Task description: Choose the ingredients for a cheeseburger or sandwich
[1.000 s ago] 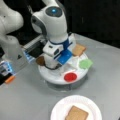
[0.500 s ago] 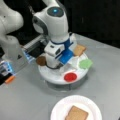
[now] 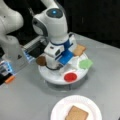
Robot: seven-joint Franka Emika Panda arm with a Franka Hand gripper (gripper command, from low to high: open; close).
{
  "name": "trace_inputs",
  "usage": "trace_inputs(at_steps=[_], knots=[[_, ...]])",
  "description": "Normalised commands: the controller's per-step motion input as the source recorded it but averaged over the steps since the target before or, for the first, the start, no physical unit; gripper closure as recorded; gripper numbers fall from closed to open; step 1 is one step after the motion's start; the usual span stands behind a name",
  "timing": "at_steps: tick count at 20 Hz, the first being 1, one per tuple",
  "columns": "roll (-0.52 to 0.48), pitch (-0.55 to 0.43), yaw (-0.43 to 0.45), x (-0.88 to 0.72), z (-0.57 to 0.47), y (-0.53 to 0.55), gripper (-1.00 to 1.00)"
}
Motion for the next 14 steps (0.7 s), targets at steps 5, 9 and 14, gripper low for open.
trace_inputs(at_steps=[5, 9, 14], knots=[[-0.148, -0.177, 0.241, -0.13, -0.17, 0.07, -1.00], [-0.154, -0.175, 0.314, -0.12, -0.16, 0.09, -1.00], [-0.085, -0.185, 0.366, -0.10, -0.20, 0.07, -1.00]])
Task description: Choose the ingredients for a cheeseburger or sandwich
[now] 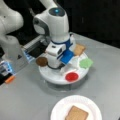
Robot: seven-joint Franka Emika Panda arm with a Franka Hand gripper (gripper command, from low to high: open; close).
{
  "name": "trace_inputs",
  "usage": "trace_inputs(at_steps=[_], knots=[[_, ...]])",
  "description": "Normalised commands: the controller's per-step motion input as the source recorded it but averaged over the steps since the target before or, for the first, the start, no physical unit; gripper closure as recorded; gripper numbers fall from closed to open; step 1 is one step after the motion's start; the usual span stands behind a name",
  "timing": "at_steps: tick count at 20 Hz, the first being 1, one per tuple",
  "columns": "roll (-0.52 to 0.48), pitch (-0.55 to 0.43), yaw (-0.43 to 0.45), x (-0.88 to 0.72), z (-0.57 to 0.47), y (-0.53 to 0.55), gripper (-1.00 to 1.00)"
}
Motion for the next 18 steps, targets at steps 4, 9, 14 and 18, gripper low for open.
trace_inputs(at_steps=[4, 9, 14, 18], knots=[[-0.024, -0.210, 0.374, -0.10, -0.23, 0.02, -1.00], [-0.013, -0.261, 0.376, -0.11, -0.25, 0.00, -1.00], [-0.061, -0.274, 0.398, -0.13, -0.26, 0.01, -1.00], [-0.076, -0.244, 0.457, -0.15, -0.26, 0.01, -1.00]])
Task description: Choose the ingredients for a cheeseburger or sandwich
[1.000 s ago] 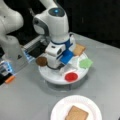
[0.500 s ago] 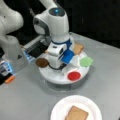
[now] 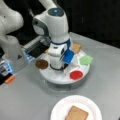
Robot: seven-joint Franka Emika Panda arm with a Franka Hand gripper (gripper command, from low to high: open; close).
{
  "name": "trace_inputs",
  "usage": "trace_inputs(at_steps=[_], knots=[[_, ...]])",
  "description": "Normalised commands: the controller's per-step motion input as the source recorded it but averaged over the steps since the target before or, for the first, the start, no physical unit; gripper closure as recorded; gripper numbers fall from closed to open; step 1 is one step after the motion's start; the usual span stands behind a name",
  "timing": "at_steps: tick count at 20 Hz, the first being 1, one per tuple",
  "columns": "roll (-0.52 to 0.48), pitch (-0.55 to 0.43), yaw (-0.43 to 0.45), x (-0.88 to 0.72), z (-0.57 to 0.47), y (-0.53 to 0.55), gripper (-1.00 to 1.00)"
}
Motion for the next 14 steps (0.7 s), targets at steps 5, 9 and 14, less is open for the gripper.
trace_inputs(at_steps=[5, 9, 14], knots=[[-0.049, -0.236, 0.528, -0.16, -0.29, 0.00, -1.00], [-0.008, -0.199, 0.522, -0.16, -0.31, 0.01, -1.00], [0.007, -0.174, 0.428, -0.17, -0.33, 0.03, -1.00]])
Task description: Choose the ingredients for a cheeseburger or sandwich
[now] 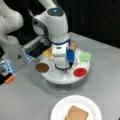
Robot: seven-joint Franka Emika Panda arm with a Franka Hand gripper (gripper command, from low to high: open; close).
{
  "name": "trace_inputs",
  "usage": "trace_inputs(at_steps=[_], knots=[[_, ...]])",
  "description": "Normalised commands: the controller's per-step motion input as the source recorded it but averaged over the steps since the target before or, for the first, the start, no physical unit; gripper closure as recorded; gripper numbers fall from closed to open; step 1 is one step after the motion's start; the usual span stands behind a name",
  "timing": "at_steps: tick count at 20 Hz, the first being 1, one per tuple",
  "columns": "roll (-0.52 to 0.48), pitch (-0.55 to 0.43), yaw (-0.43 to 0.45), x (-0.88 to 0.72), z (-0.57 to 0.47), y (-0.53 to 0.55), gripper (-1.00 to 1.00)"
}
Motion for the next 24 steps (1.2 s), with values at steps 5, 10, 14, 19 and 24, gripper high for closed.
trace_inputs(at_steps=[5, 10, 14, 19, 24], knots=[[-0.049, -0.191, 0.407, -0.15, -0.33, 0.06, -1.00], [-0.061, -0.188, 0.443, -0.08, -0.33, 0.08, -1.00], [-0.074, -0.220, 0.406, -0.03, -0.35, 0.07, -1.00], [-0.103, -0.231, 0.420, 0.00, -0.34, 0.05, -1.00], [-0.144, -0.264, 0.484, 0.04, -0.37, 0.06, -1.00]])
